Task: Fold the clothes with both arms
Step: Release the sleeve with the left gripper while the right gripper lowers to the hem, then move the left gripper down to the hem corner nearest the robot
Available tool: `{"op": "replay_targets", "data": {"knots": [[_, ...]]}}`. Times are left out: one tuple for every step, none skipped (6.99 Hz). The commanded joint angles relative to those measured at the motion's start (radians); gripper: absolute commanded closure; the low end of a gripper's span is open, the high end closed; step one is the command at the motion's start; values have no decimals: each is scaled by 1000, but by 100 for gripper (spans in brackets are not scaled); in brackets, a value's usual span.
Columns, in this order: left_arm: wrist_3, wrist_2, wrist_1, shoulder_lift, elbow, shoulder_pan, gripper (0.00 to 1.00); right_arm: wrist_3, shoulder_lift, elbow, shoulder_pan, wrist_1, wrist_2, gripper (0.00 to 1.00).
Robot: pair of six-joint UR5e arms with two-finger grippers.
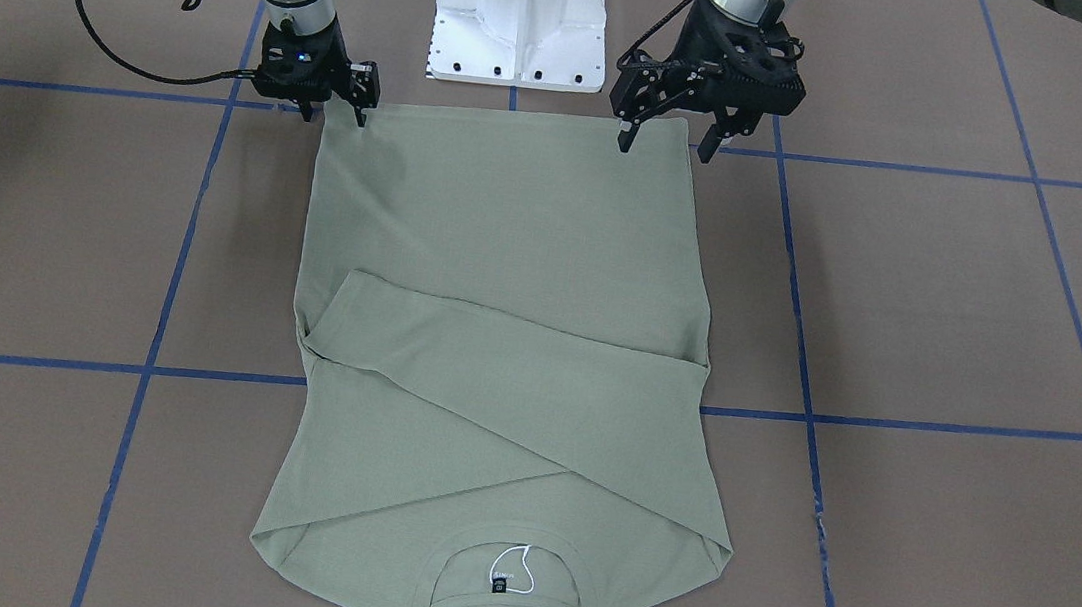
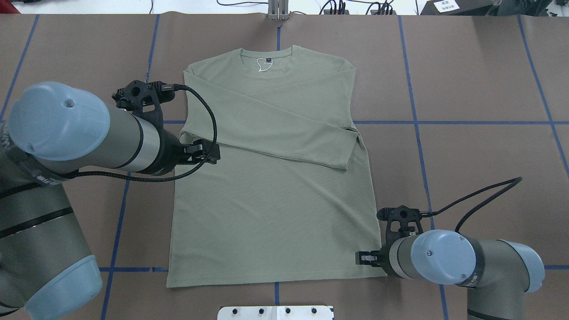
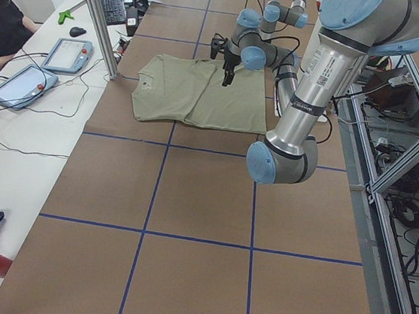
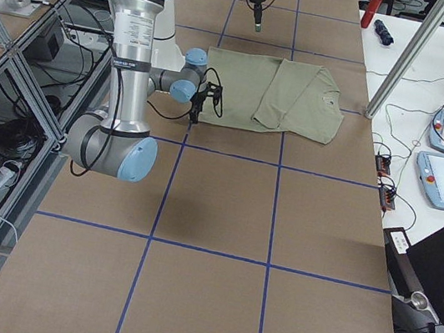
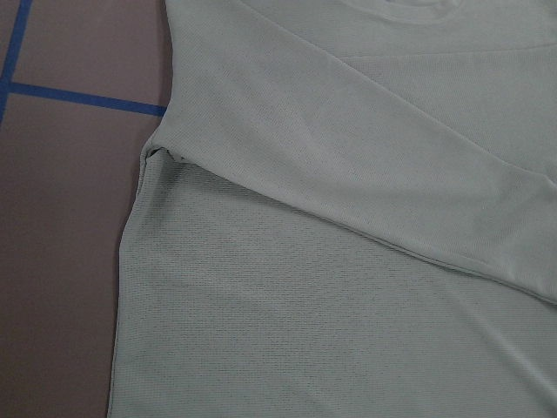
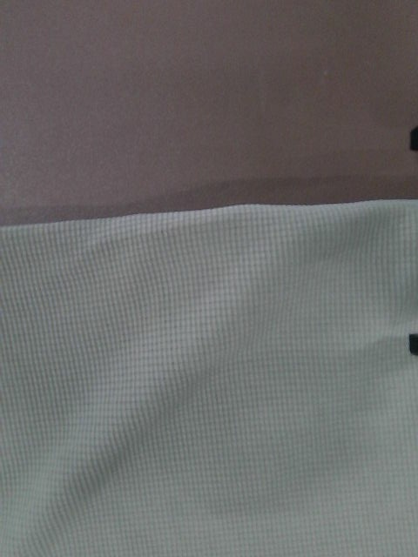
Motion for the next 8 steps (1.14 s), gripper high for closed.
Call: {"op": "replay_targets", "data": {"knots": [[-1,0,0,-1,-2,0,1,0,-7,4,-3,0,0,51],[-1,-2,0,-2,-2,0,1,0,-10,3,-3,0,0,51],[-1,-2,0,-5,-2,0,1,0,-11,1,-5,0,0,51],[-1,-2,0,-5,-2,0,1,0,-13,1,-6,0,0,50],[-1,-2,0,-5,-2,0,1,0,-13,1,-8,0,0,49],[-1,-2,0,-5,-2,0,1,0,-13,4,-6,0,2,70],[-1,-2,0,-4,0,0,1,0,-13,4,-6,0,3,100],[-1,-2,0,-4,1,0,1,0,-10,7,-9,-18,3,100]]}}
